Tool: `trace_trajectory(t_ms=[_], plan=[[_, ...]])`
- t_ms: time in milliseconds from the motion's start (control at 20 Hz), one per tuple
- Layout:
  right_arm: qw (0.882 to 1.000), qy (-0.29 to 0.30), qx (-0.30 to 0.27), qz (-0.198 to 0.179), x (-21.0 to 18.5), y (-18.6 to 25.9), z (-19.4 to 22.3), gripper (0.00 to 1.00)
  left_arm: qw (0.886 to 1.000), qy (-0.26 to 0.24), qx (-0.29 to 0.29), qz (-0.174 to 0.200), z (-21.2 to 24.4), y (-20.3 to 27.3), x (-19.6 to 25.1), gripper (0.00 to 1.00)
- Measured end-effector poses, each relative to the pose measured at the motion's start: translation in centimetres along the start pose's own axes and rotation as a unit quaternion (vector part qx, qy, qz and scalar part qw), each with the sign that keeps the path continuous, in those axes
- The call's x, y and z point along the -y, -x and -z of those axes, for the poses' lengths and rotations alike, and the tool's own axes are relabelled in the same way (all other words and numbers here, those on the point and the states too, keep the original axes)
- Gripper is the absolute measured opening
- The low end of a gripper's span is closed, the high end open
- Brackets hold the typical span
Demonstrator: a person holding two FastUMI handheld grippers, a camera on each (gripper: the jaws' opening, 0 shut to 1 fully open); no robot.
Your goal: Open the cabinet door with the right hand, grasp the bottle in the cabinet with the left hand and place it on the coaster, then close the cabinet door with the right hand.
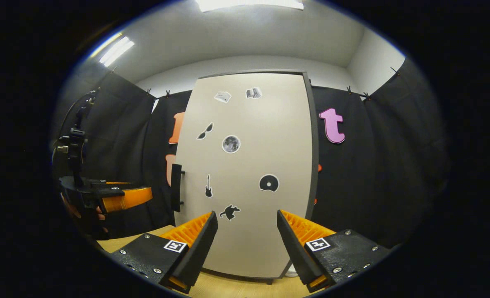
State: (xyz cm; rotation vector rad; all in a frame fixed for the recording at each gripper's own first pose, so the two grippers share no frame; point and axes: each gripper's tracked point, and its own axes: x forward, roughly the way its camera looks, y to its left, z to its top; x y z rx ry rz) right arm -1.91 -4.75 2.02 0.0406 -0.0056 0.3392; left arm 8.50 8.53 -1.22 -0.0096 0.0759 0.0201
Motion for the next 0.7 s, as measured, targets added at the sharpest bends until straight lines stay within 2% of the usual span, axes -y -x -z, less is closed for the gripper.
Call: trace_trajectory(t_ms=[250, 300, 350, 500, 700], plan=[[1.000, -0.013, 0.019, 0.014, 3.9, 4.1, -2.9, 0.89, 1.000, 0.003, 0.009, 0.005, -2.3, 2.3, 4.7, 0.94], [0.999, -0.013, 0.025, 0.015, 4.5, 4.8, -3.5, 0.89, 1.000, 0.003, 0.012, 0.003, -2.9, 2.4, 5.2, 0.99], [0.999, -0.013, 0.029, 0.015, 4.9, 5.4, -4.0, 0.89, 1.000, 0.003, 0.016, 0.004, -3.4, 3.0, 6.0, 0.96], [0.999, -0.016, 0.030, 0.020, 6.2, 7.4, -5.2, 0.90, 0.999, -0.001, 0.035, -0.003, -6.1, 4.5, 7.5, 0.96], [0.999, -0.022, 0.030, 0.017, 7.0, 9.3, -5.4, 0.90, 0.999, -0.003, 0.050, -0.011, -7.3, 6.9, 9.6, 0.98]])
